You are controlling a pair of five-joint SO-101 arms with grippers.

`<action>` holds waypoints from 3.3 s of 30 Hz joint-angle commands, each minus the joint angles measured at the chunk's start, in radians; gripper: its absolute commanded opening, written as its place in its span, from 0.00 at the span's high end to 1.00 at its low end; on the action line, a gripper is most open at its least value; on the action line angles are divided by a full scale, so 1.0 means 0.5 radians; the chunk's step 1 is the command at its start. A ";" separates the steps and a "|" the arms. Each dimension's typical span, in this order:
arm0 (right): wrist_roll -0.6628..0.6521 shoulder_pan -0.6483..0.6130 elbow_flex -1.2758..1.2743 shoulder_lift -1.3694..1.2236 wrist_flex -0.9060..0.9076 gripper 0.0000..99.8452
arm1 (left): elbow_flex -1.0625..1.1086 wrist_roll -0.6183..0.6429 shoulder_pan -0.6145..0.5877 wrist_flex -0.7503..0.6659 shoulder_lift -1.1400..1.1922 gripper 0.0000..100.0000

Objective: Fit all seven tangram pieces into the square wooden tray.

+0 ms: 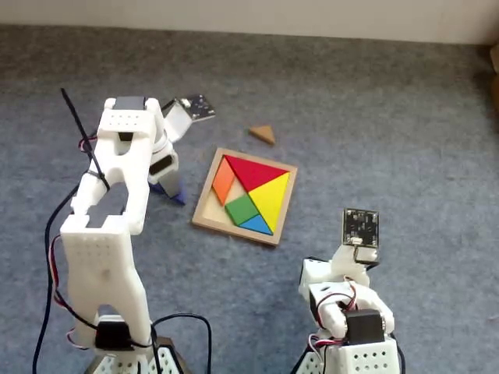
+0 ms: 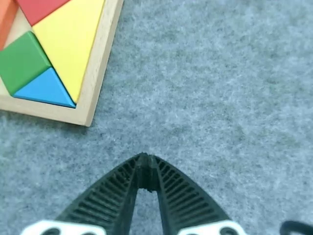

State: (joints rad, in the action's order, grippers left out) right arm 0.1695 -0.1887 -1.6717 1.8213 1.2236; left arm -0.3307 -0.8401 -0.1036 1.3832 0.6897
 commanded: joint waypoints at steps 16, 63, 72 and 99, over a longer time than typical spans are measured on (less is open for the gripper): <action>-0.015 0.035 -0.238 0.032 -0.044 1.00 | -0.081 -0.006 0.143 0.423 0.057 0.79; -0.015 0.035 -0.238 0.032 -0.044 1.00 | -1.131 -0.092 0.020 0.767 0.710 0.76; -0.015 0.035 -0.238 0.032 -0.044 1.00 | -1.076 -0.101 0.054 0.767 0.707 0.80; -0.015 0.035 -0.238 0.032 -0.044 1.00 | -0.741 0.252 0.103 0.629 -0.005 0.77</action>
State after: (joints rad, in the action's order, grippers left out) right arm 0.1695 -0.1887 -1.6717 1.8213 1.2236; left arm -0.7004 -0.7787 -0.0713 1.7545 0.7633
